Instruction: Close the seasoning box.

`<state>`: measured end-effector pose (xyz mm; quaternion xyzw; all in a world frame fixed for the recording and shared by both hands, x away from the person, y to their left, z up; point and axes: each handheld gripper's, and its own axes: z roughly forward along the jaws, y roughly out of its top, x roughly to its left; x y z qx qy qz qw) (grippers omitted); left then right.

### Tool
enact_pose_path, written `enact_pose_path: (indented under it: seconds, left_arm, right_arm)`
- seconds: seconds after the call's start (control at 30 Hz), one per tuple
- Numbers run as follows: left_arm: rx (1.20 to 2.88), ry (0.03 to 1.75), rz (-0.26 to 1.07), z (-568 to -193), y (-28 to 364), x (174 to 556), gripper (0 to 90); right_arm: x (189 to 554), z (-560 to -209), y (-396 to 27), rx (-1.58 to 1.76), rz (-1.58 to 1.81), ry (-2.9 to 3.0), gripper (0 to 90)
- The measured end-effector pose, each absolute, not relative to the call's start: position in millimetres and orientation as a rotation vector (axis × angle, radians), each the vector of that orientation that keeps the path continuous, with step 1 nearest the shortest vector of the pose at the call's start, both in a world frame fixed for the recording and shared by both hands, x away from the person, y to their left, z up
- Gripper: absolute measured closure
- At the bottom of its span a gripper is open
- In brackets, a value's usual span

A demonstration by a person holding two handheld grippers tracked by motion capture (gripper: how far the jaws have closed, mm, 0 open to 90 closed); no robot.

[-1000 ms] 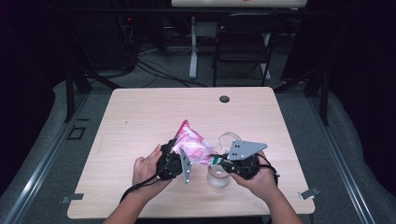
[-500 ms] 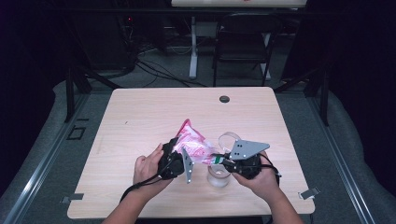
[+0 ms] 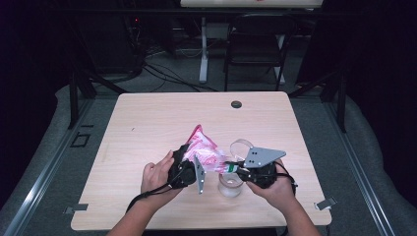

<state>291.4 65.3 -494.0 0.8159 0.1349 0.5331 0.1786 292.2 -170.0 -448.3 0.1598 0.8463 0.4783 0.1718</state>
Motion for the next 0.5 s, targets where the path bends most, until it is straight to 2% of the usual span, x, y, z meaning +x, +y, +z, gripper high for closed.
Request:
enact_pose_path:
  seconds: [0.5]
  left_arm:
    - [2.318,0.346,1.538,-491.2,63.2,290.4,61.5]
  right_arm:
    - [292.1,-450.3,-172.4,0.462,1.351,2.398,90.0]
